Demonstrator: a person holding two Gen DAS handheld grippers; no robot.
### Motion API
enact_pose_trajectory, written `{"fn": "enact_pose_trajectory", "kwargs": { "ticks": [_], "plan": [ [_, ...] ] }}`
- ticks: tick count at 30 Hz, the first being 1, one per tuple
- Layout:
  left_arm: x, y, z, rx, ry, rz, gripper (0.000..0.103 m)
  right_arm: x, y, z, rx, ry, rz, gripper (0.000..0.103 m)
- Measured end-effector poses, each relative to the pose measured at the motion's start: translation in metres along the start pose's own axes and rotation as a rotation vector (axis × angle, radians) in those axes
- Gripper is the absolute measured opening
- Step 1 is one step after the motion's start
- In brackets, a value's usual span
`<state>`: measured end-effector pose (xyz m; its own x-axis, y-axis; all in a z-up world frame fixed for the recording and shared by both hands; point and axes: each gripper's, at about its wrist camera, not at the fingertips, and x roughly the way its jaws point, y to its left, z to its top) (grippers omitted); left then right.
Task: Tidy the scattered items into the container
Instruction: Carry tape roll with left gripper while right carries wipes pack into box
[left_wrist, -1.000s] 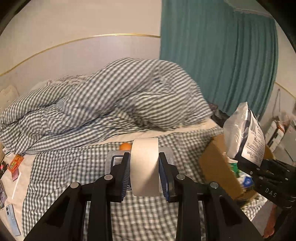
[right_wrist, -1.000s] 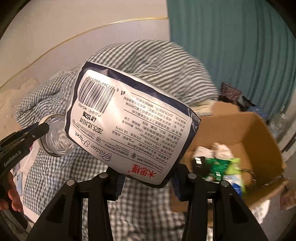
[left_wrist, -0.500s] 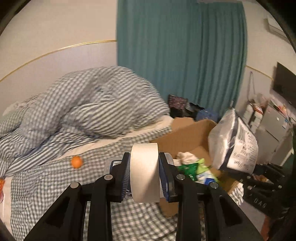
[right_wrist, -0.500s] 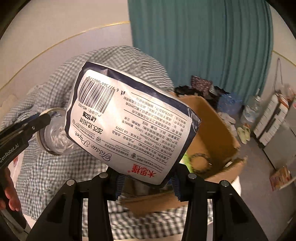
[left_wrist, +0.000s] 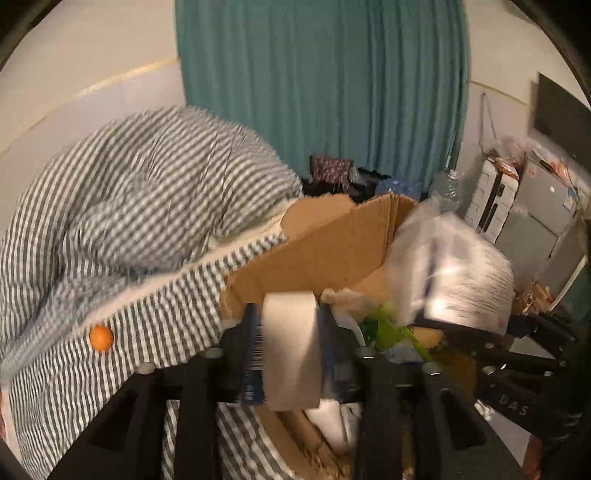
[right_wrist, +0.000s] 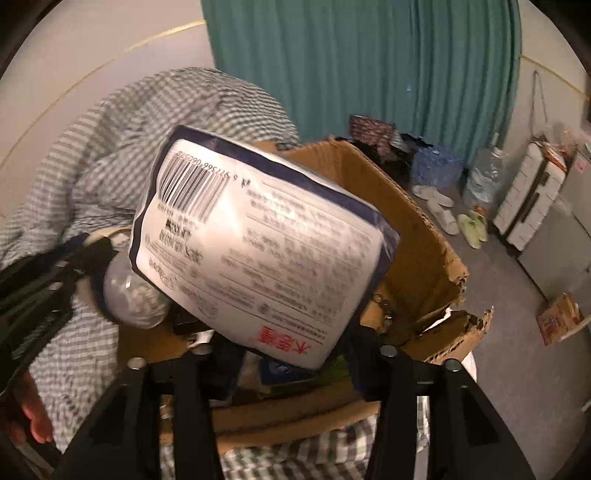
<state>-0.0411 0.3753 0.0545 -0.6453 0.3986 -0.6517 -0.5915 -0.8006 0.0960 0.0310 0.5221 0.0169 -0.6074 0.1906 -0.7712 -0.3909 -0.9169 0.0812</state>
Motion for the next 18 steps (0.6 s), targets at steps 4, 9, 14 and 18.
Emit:
{"fn": "enact_pose_trajectory", "kwargs": {
  "ticks": [4, 9, 14, 18],
  "plan": [
    [0.001, -0.002, -0.001, 0.045, -0.064, 0.096, 0.103, 0.012, 0.002, 0.002, 0.001, -0.013, -0.107, 0.086],
    [0.008, 0.018, -0.006, -0.003, -0.031, 0.104, 0.103, 0.014, 0.009, 0.004, 0.0, -0.004, -0.089, 0.086],
    [-0.009, 0.052, -0.015, -0.064, -0.032, 0.116, 0.103, 0.005, 0.026, 0.004, -0.027, -0.009, -0.08, 0.086],
    [-0.024, 0.086, -0.025, -0.114, -0.022, 0.153, 0.103, -0.008, 0.056, 0.002, -0.072, -0.025, -0.063, 0.086]
  ]
}}
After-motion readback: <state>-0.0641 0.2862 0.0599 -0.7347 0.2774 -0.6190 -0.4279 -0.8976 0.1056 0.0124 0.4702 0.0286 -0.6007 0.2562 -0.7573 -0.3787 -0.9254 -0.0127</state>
